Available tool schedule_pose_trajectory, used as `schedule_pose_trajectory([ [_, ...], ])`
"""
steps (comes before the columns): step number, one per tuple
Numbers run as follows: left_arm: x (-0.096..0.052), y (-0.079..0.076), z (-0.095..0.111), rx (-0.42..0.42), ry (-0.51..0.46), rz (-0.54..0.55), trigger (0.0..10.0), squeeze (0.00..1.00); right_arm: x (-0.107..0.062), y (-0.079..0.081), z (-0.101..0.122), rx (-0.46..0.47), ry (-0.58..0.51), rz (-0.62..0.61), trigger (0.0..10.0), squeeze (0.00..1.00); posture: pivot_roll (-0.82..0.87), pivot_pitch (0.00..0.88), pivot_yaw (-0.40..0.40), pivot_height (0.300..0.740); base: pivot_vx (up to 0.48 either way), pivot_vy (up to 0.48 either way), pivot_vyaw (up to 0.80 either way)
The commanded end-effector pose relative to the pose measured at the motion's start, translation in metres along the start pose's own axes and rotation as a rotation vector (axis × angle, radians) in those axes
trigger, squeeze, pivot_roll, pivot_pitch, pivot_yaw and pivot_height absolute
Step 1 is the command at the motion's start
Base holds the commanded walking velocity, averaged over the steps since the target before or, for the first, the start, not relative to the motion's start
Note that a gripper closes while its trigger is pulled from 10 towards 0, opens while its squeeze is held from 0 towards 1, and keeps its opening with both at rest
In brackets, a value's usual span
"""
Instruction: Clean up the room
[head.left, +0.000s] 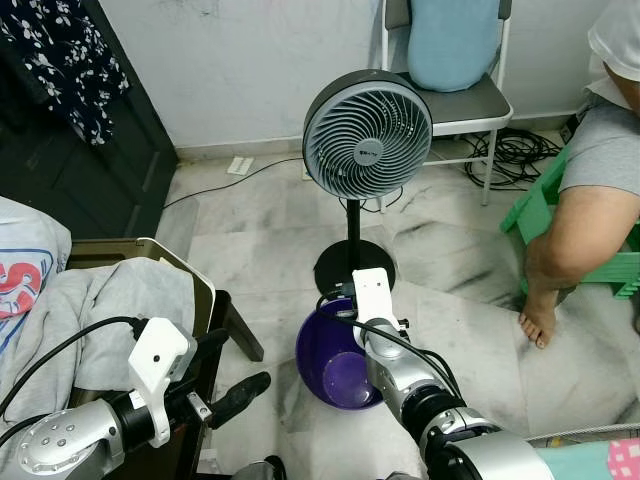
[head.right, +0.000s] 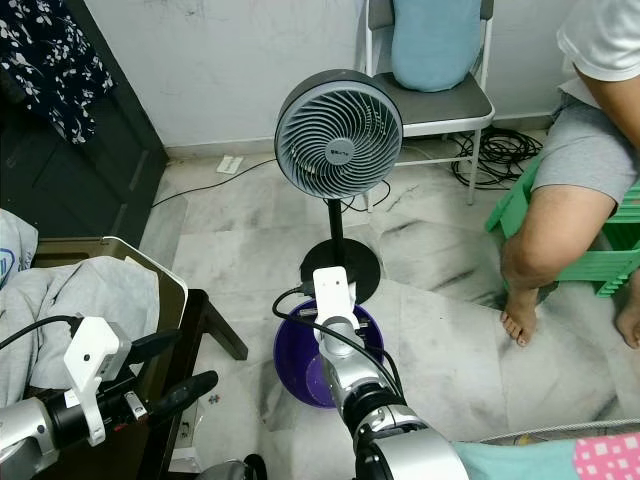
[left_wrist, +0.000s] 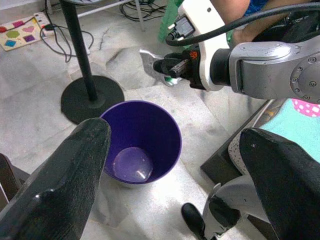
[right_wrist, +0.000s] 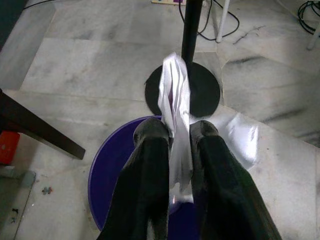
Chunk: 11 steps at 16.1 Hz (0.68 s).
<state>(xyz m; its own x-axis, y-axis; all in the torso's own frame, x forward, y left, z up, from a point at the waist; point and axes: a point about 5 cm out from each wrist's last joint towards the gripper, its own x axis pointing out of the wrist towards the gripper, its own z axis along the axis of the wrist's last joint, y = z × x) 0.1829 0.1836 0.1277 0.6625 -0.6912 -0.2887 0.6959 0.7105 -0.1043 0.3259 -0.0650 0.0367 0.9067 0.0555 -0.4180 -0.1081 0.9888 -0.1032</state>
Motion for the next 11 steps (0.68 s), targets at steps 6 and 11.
schedule_pose_trajectory([
  [6, -0.0008, 0.0023, -0.0017, 0.01, 0.021, 0.016, 10.0, 0.0, -0.0008, 0.0064, 0.0007, 0.0, -0.003, 0.01, 10.0, 1.0, 0.09, 0.182, 0.1, 0.74, 0.0, 0.0, 0.0],
  [11, 0.0028, 0.0046, -0.0009, 0.013, 0.016, 0.019, 10.0, 0.0, -0.0003, 0.0059, 0.0031, -0.003, -0.018, 0.019, 10.0, 1.0, 0.09, 0.174, 0.1, 0.74, 0.0, 0.0, 0.0],
])
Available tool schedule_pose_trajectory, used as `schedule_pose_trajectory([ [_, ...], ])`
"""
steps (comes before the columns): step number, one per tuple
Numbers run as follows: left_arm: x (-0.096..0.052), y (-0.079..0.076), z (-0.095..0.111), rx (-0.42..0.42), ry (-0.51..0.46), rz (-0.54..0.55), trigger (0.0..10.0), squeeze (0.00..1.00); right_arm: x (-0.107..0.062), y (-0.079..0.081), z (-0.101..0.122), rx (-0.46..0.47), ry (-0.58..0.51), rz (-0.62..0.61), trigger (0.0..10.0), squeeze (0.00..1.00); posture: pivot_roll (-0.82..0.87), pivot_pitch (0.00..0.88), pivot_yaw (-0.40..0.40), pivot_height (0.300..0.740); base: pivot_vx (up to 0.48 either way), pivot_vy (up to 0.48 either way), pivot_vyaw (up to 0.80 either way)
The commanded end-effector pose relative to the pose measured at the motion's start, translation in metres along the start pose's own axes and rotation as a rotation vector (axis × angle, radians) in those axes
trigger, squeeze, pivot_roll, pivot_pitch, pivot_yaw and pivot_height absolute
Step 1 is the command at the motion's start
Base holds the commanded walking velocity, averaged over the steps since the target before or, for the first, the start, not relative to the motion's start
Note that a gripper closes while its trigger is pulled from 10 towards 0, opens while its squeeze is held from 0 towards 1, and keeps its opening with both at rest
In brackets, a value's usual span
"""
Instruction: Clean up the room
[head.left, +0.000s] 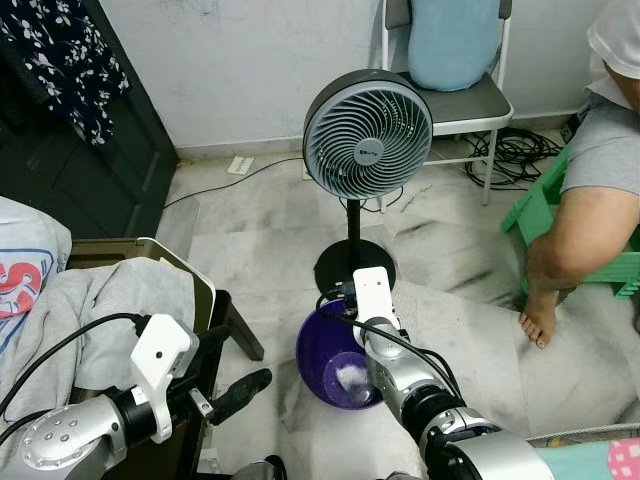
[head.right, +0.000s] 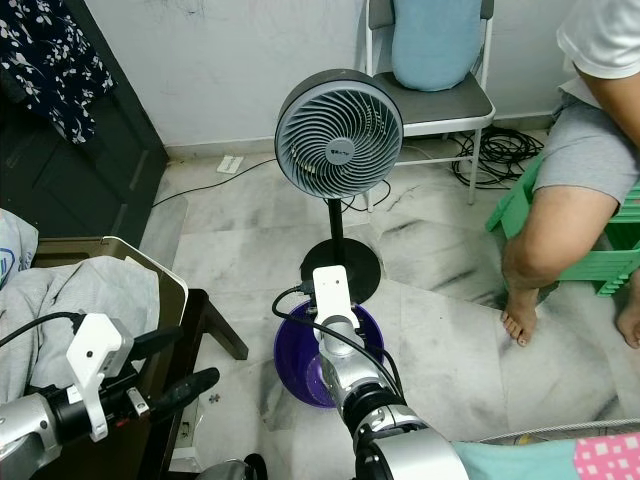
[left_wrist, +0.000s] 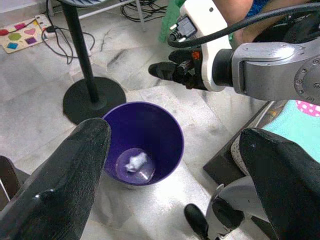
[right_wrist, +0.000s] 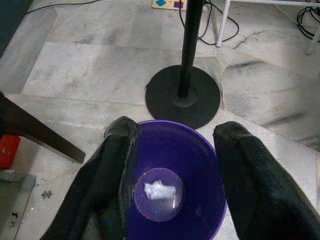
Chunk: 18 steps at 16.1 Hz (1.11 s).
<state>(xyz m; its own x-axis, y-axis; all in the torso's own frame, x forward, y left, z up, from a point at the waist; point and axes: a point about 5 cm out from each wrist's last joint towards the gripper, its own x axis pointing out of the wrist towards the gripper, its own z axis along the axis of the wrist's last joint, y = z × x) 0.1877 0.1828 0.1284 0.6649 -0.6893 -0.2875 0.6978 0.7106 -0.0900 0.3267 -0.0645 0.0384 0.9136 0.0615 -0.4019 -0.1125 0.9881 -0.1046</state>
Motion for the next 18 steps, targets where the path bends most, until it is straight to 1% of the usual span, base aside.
schedule_pose_trajectory([
  [1, 0.001, 0.003, -0.002, 0.002, 0.013, 0.016, 10.0, 0.0, 0.0, 0.006, 0.005, 0.011, -0.013, 0.026, 10.0, 1.0, 0.09, 0.168, 0.098, 0.74, 0.0, 0.0, 0.0],
  [3, 0.005, 0.004, -0.001, 0.006, 0.004, 0.016, 10.0, 0.0, 0.002, 0.005, 0.011, 0.012, -0.033, 0.024, 10.0, 1.0, 0.07, 0.146, 0.091, 0.74, 0.0, 0.0, 0.0],
  [4, 0.008, 0.005, -0.001, 0.009, -0.006, 0.016, 10.0, 0.0, 0.003, 0.003, 0.018, 0.02, -0.06, 0.024, 10.0, 1.0, 0.06, 0.128, 0.085, 0.74, 0.0, 0.0, 0.0],
  [6, 0.017, 0.008, 0.001, 0.016, -0.031, 0.022, 10.0, 0.0, 0.004, -0.003, 0.027, 0.007, -0.111, 0.018, 10.0, 1.0, 0.04, 0.101, 0.075, 0.74, 0.0, 0.0, 0.0],
  [7, 0.024, 0.011, 0.004, 0.021, -0.061, 0.034, 10.0, 0.0, 0.003, -0.007, 0.035, -0.003, -0.173, 0.025, 10.0, 1.0, 0.02, 0.087, 0.073, 0.74, 0.0, 0.0, 0.0],
  [8, 0.028, 0.012, 0.006, 0.023, -0.077, 0.039, 10.0, 0.0, 0.002, -0.009, 0.038, -0.009, -0.202, 0.029, 10.0, 1.0, 0.01, 0.079, 0.072, 0.74, 0.0, 0.0, 0.0],
  [9, 0.037, 0.016, 0.008, 0.023, -0.102, 0.054, 10.0, 0.0, 0.0, -0.015, 0.043, -0.021, -0.236, 0.026, 10.0, 1.0, -0.02, 0.047, 0.071, 0.74, 0.0, 0.0, 0.0],
  [10, 0.04, 0.018, 0.01, 0.019, -0.123, 0.072, 10.0, 0.0, -0.002, -0.018, 0.046, -0.031, -0.264, 0.024, 10.0, 1.0, -0.03, 0.041, 0.071, 0.74, 0.0, 0.0, 0.0],
  [11, 0.048, 0.025, 0.018, 0.017, -0.187, 0.126, 10.0, 0.0, -0.008, -0.027, 0.054, -0.035, -0.324, 0.009, 10.0, 1.0, -0.05, 0.013, 0.069, 0.74, 0.0, 0.0, 0.0],
  [13, 0.059, 0.037, 0.031, -0.001, -0.277, 0.21, 10.0, 0.0, -0.016, -0.041, 0.066, -0.057, -0.395, -0.023, 10.0, 1.0, -0.08, 0.0, 0.059, 0.74, 0.0, 0.0, 0.0],
  [15, 0.066, 0.049, 0.039, 0.023, -0.327, 0.293, 10.0, 0.0, -0.019, -0.052, 0.074, -0.077, -0.427, -0.046, 10.0, 1.0, -0.09, 0.0, 0.051, 0.74, 0.0, 0.0, 0.0],
  [16, 0.068, 0.056, 0.04, 0.045, -0.343, 0.366, 10.0, 0.0, -0.023, -0.058, 0.077, -0.093, -0.439, -0.046, 10.0, 1.0, -0.1, 0.0, 0.047, 0.74, 0.0, 0.0, 0.0],
  [17, 0.07, 0.063, 0.04, 0.051, -0.35, 0.421, 10.0, 0.0, -0.025, -0.063, 0.08, -0.098, -0.448, -0.048, 10.0, 1.0, -0.11, 0.0, 0.045, 0.74, 0.0, 0.0, 0.0],
  [18, 0.07, 0.067, 0.037, 0.056, -0.352, 0.465, 10.0, 0.0, -0.03, -0.069, 0.083, -0.105, -0.474, -0.073, 10.0, 1.0, -0.12, 0.0, 0.041, 0.74, 0.0, 0.0, 0.0],
])
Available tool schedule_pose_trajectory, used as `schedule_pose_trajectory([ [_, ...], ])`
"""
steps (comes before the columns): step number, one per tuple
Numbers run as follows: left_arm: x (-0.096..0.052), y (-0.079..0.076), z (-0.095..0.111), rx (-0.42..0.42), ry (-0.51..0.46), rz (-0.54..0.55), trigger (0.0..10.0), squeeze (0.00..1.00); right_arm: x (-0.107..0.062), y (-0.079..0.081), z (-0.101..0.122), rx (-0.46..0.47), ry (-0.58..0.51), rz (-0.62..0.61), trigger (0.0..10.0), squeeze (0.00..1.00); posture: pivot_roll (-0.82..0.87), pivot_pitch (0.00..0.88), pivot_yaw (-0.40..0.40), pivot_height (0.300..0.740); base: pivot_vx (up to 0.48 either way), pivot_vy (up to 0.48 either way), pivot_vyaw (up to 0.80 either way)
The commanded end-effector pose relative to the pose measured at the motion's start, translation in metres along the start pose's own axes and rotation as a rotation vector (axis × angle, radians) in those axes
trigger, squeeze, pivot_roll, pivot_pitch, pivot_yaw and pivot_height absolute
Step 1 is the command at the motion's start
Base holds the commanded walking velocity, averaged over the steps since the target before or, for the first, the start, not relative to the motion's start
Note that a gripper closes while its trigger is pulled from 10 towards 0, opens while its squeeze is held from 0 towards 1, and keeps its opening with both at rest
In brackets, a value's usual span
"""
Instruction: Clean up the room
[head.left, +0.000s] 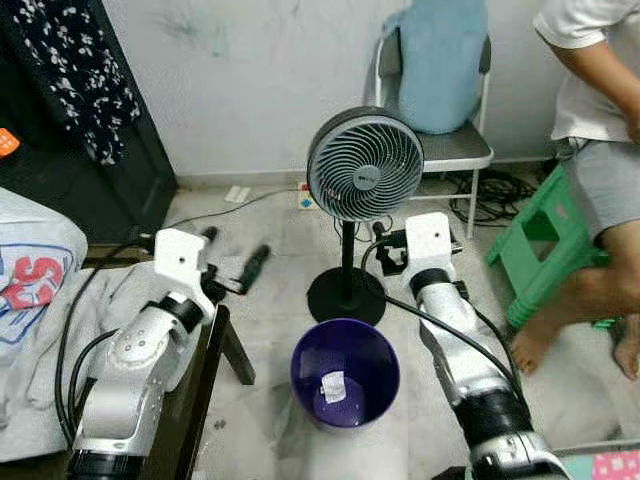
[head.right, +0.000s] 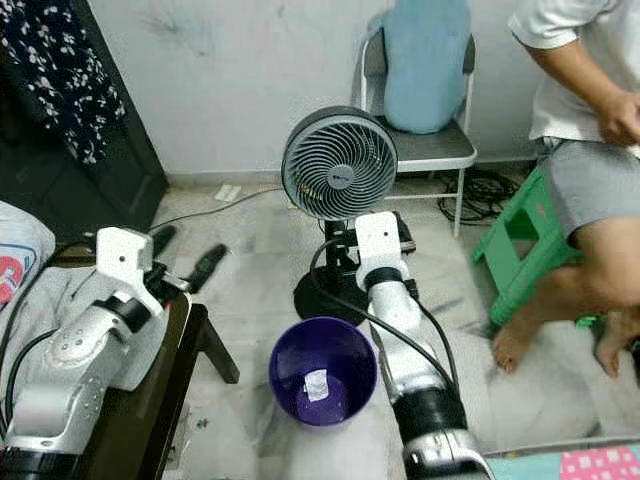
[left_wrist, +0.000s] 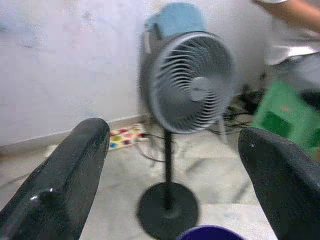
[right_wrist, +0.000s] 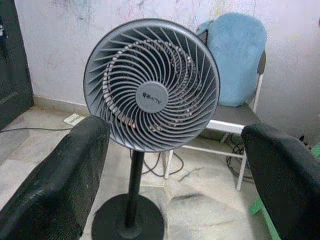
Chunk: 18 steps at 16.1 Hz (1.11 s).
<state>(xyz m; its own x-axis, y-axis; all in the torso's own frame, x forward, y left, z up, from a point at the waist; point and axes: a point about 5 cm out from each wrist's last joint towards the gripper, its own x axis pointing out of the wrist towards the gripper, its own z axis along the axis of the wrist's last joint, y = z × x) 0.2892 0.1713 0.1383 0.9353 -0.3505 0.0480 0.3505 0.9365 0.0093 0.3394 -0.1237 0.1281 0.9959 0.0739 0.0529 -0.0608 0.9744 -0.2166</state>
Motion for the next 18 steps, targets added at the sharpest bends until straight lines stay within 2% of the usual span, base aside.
schedule_pose_trajectory([
  [1, 0.0, 0.01, -0.004, 0.027, 0.009, 0.085, 10.0, 0.0, -0.002, -0.007, 0.009, 0.002, -0.035, -0.021, 10.0, 1.0, -0.13, 0.0, 0.037, 0.74, 0.0, 0.0, 0.0],
  [3, 0.0, 0.021, -0.011, 0.052, 0.018, 0.189, 10.0, 0.0, -0.009, -0.017, 0.014, 0.006, -0.068, -0.046, 10.0, 1.0, -0.14, 0.0, 0.032, 0.74, 0.0, 0.0, 0.0],
  [4, -0.001, 0.026, -0.013, 0.045, 0.015, 0.22, 10.0, 0.0, -0.016, -0.019, 0.014, -0.005, -0.076, -0.04, 10.0, 0.16, -0.14, 0.0, 0.027, 0.74, 0.0, 0.0, 0.0],
  [5, -0.001, 0.03, -0.014, 0.039, 0.006, 0.239, 10.0, 0.0, -0.022, -0.021, 0.013, -0.021, -0.072, -0.032, 10.0, 0.0, -0.14, 0.0, 0.022, 0.74, 0.0, 0.0, 0.0],
  [8, -0.006, 0.032, -0.018, 0.031, 0.0, 0.244, 10.0, 0.0, -0.035, -0.026, 0.008, -0.029, -0.052, -0.026, 10.0, 0.0, -0.14, 0.0, 0.02, 0.74, 0.0, 0.0, 0.0],
  [11, -0.003, 0.025, -0.016, 0.02, -0.024, 0.208, 10.0, 0.0, -0.035, -0.024, 0.011, -0.069, -0.072, -0.016, 10.0, 0.0, -0.14, 0.0, 0.037, 0.74, 0.0, 0.0, 0.0],
  [14, 0.004, 0.025, 0.004, 0.026, -0.102, 0.213, 10.0, 0.0, -0.034, -0.017, 0.016, -0.064, -0.081, 0.007, 10.0, 0.0, -0.13, 0.0, 0.016, 0.74, 0.0, 0.0, 0.72],
  [16, 0.001, 0.024, 0.006, 0.017, -0.11, 0.226, 10.0, 0.0, -0.035, -0.014, 0.02, -0.07, -0.096, 0.029, 10.0, 0.0, -0.13, 0.0, 0.002, 0.74, 0.0, 0.0, 0.8],
  [18, -0.006, 0.02, 0.0, 0.007, -0.099, 0.236, 10.0, 0.0, -0.039, -0.011, 0.017, -0.039, -0.069, 0.052, 10.0, 0.0, -0.13, 0.0, -0.006, 0.74, 0.0, 0.0, 0.8],
])
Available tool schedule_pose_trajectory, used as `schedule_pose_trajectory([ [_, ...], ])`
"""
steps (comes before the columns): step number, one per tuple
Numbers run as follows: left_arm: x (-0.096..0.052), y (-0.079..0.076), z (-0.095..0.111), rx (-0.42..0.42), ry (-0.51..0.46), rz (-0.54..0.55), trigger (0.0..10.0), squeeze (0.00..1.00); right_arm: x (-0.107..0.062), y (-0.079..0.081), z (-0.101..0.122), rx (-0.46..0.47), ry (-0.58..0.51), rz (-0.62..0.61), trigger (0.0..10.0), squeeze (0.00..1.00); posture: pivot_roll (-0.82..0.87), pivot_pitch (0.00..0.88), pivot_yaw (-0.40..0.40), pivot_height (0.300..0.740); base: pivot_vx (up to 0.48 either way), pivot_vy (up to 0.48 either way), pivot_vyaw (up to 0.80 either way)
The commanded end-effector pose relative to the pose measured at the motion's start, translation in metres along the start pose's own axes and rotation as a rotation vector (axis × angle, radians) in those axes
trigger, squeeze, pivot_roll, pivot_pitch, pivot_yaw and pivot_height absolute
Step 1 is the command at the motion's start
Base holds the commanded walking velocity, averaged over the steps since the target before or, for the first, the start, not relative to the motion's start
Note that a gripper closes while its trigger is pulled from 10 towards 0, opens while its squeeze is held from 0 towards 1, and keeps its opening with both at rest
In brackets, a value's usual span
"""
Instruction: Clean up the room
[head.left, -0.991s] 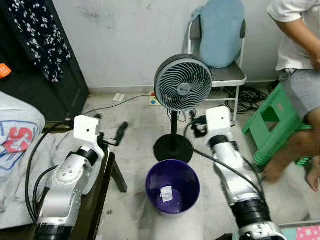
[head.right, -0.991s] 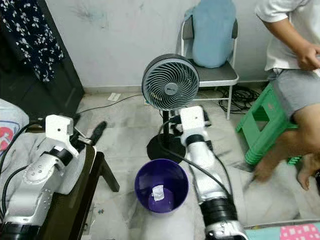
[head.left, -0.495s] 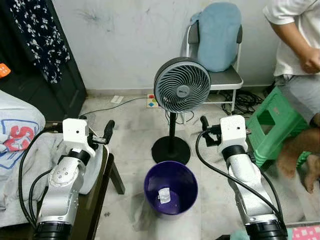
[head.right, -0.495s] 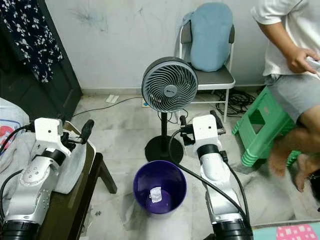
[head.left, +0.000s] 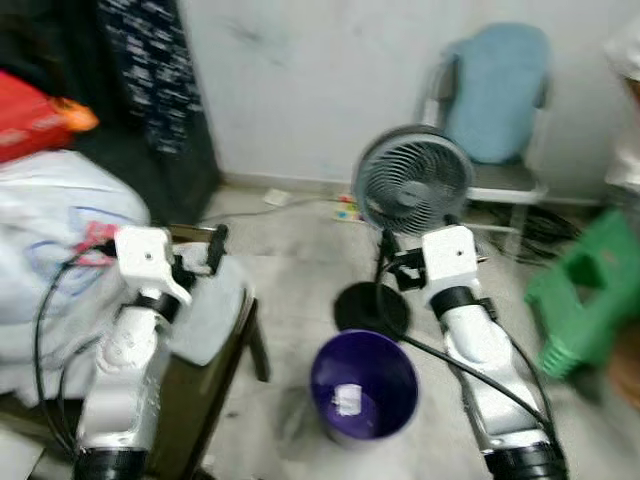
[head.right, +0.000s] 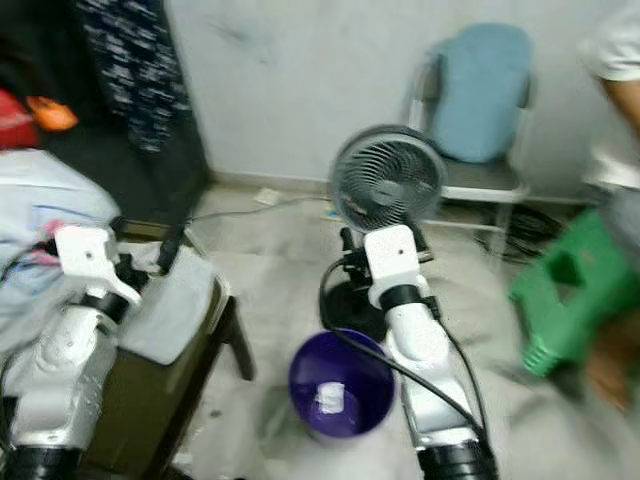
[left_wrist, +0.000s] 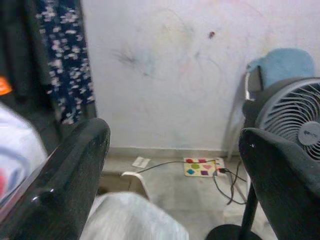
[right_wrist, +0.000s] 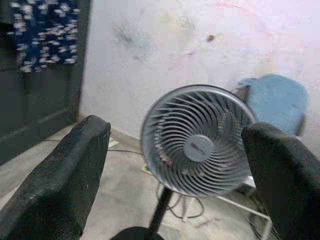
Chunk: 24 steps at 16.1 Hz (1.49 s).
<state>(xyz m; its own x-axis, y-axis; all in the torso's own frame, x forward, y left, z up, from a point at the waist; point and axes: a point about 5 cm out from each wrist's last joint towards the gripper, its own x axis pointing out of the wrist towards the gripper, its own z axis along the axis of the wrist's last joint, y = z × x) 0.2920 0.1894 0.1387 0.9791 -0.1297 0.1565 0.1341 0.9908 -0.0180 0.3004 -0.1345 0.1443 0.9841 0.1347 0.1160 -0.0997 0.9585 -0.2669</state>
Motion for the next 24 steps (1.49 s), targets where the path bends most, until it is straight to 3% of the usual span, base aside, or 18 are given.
schedule_pose_trajectory([
  [1, -0.005, 0.001, -0.005, 0.002, 0.026, 0.013, 10.0, 0.0, -0.003, 0.003, 0.0, 0.005, 0.011, 0.02, 10.0, 0.0, -0.14, 0.0, -0.007, 0.74, 0.0, 0.0, 0.8],
  [12, -0.009, -0.017, -0.009, -0.021, 0.056, -0.028, 10.0, 0.0, -0.005, 0.009, 0.006, -0.022, -0.005, 0.064, 10.0, 0.0, -0.14, 0.0, -0.041, 0.74, 0.0, 0.0, 0.78],
  [24, -0.009, -0.021, -0.01, -0.016, 0.08, -0.076, 10.0, 0.0, -0.004, 0.011, 0.007, 0.005, 0.004, 0.078, 10.0, 0.0, -0.14, 0.0, -0.032, 0.74, 0.0, 0.0, 0.8],
])
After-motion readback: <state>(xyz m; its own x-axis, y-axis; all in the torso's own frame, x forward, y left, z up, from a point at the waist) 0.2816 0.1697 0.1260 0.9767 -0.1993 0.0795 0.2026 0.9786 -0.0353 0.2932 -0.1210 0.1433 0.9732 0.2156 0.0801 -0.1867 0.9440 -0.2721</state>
